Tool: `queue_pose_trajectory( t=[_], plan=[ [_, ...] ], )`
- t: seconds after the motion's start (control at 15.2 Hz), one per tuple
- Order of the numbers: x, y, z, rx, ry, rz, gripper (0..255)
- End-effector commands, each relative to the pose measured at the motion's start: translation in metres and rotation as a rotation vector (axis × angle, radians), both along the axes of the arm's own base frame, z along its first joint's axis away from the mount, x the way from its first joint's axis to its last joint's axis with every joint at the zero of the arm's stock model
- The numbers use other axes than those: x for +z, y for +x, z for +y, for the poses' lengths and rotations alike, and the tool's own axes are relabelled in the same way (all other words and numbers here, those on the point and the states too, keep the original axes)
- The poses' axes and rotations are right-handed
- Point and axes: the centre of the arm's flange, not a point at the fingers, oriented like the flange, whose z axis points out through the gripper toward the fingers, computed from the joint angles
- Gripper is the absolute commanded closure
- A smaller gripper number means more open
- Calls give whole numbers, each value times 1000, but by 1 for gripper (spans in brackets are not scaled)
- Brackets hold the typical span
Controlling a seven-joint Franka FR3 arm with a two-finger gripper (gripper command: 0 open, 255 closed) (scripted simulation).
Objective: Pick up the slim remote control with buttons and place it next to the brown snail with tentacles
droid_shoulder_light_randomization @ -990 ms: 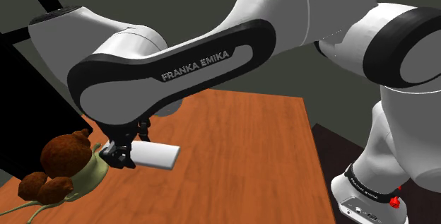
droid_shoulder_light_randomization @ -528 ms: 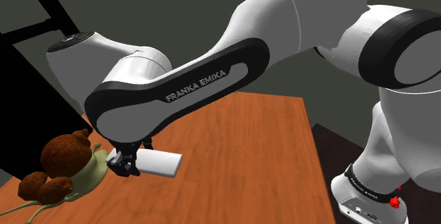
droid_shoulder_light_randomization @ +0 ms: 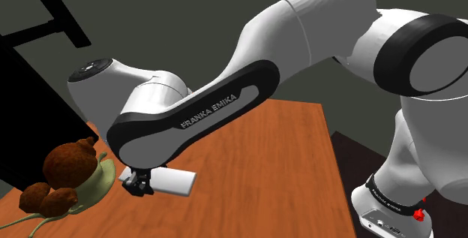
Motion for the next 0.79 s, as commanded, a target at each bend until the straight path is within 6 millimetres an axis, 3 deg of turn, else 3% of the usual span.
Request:
queue_pose_trajectory(
  t=[0.0,0.33,0.73],
  plan=[
    [-11,1,0,0,1,-1,255],
    [-36,1,0,0,1,-1,255],
    [-36,1,0,0,1,-1,255]
  ],
)
